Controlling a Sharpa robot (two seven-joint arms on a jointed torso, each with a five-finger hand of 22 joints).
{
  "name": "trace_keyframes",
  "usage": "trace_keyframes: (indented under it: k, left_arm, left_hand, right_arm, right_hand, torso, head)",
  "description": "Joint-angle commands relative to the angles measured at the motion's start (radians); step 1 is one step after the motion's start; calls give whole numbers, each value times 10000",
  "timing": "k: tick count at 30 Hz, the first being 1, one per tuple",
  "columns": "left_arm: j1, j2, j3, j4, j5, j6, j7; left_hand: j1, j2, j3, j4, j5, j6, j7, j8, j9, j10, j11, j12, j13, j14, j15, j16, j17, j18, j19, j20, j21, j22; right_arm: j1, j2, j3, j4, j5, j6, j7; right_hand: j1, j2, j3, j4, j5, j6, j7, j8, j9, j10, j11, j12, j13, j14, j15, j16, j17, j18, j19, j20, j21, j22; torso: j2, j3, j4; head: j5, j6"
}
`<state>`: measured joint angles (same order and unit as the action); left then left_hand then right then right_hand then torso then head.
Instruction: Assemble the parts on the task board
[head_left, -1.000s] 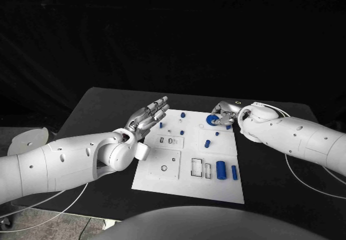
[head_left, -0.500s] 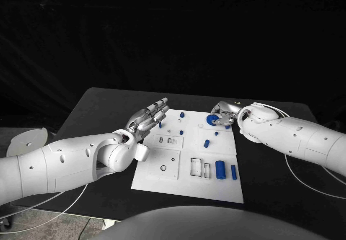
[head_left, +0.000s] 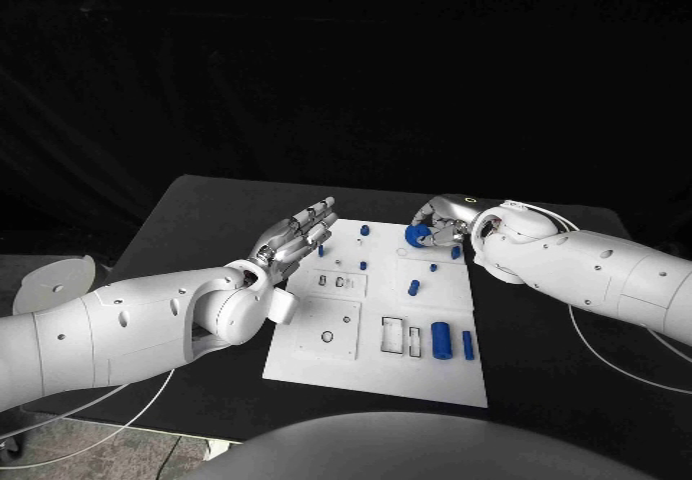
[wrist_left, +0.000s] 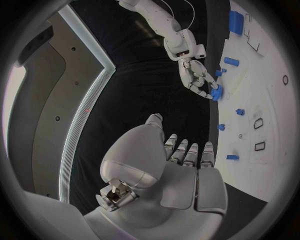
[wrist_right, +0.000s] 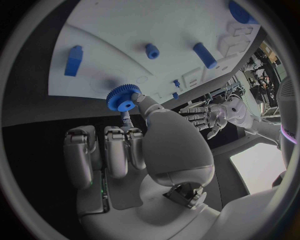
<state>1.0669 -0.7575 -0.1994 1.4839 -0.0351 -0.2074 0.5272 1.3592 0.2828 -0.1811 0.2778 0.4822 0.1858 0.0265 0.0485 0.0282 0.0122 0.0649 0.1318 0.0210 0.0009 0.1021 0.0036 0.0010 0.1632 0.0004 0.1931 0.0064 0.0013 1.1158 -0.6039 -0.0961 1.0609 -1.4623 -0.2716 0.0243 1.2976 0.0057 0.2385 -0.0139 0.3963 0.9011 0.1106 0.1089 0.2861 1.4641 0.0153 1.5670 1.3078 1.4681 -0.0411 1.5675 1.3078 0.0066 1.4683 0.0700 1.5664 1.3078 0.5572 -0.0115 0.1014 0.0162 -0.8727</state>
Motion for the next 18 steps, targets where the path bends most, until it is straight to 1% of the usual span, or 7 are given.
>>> trace_keyframes:
  k: [1, 3, 4, 6, 9, 13, 18]
  left_arm:
    - [0, 34, 9, 12, 3, 225, 45]
    - [0, 37, 9, 13, 3, 237, 41]
    - [0, 35, 9, 14, 3, 241, 37]
    - [0, 28, 9, 13, 3, 237, 31]
    - [0, 25, 9, 2, 3, 227, 28]
    - [1, 41, 9, -10, 3, 231, 27]
    - [1, 61, 8, -12, 3, 232, 22]
  left_hand:
    - [120, -8, 48, -11, 65, -36, -18, 30, 10, -4, 72, 40, 14, -9, 53, -36, -10, 1, -4, 57, -64, -13]
    - [124, -8, 52, -15, 68, -38, -20, 29, 10, -4, 77, 40, 14, -9, 59, -36, -10, 0, -4, 61, -64, -13]
    - [131, -9, 58, -20, 72, -41, -22, 29, 9, -5, 84, 40, 14, -9, 69, -36, -10, -3, -4, 67, -64, -13]
    - [131, -9, 58, -20, 72, -41, -22, 29, 10, -5, 84, 41, 14, -9, 69, -36, -10, -3, -4, 67, -64, -13]
    - [132, -9, 59, -21, 72, -40, -22, 29, 10, -5, 85, 41, 14, -9, 71, -36, -10, -4, -4, 68, -64, -13]
    - [132, -9, 59, -21, 72, -40, -22, 29, 10, -5, 85, 41, 14, -9, 71, -36, -10, -4, -4, 68, -64, -13]
    - [134, -11, 61, -22, 72, -39, -27, 30, 10, -5, 97, 43, 14, -9, 78, -36, -10, -6, -4, 74, -64, -13]
  right_arm:
    - [55, 28, -6, 271, 253, 133, 12]
    - [94, 71, -6, 391, 326, 254, -27]
    - [112, 104, -6, 441, 360, 318, -43]
    - [138, 188, -6, 507, 405, 434, -64]
    - [166, 354, -5, 505, 440, 529, -77]
    - [184, 618, -4, 378, 459, 599, -66]
    - [192, 1062, -1, 35, 469, 692, -49]
  right_hand:
    - [-180, 45, -6, 48, -101, 399, -84, 920, 1867, 1067, 93, 38, 2630, 1027, 90, 33, 2630, -66, 1025, 77, 44, 2630]
    - [-210, 59, -7, 71, -202, 357, -69, 894, 1890, 1067, 109, 38, 2630, 1027, 106, 33, 2630, -66, 1025, 92, 44, 2630]
    - [-218, 66, -7, 79, -233, 348, -66, 886, 1896, 1067, 112, 38, 2630, 1027, 110, 33, 2630, -66, 1025, 96, 44, 2630]
    - [-223, 72, -5, 84, -271, 338, -64, 879, 1903, 1067, 114, 38, 2630, 1027, 114, 33, 2630, -66, 1025, 100, 44, 2630]
    - [-220, 80, 2, 83, -322, 321, -61, 865, 1912, 1067, 115, 38, 2630, 1027, 118, 33, 2630, -66, 1025, 106, 44, 2630]
    - [-222, 80, 3, 83, -349, 306, -57, 853, 1915, 1067, 117, 38, 2630, 1027, 120, 33, 2630, -66, 1025, 110, 44, 2630]
    - [-217, 72, 8, 75, -372, 266, -49, 823, 1915, 1067, 120, 38, 2630, 1027, 124, 33, 2630, -66, 1025, 115, 44, 2630]
  torso:
    - [9, 15, 25]
    - [10, 22, 21]
    - [9, 21, 25]
    - [4, 10, -1]
    - [7, 8, -13]
    - [8, 13, -3]
    - [19, 22, 10]
  head:
    - [30, 1]
    - [55, 1]
    - [49, 1]
    - [66, 1]
    - [55, 1]
    - [32, 1]
    - [26, 1]
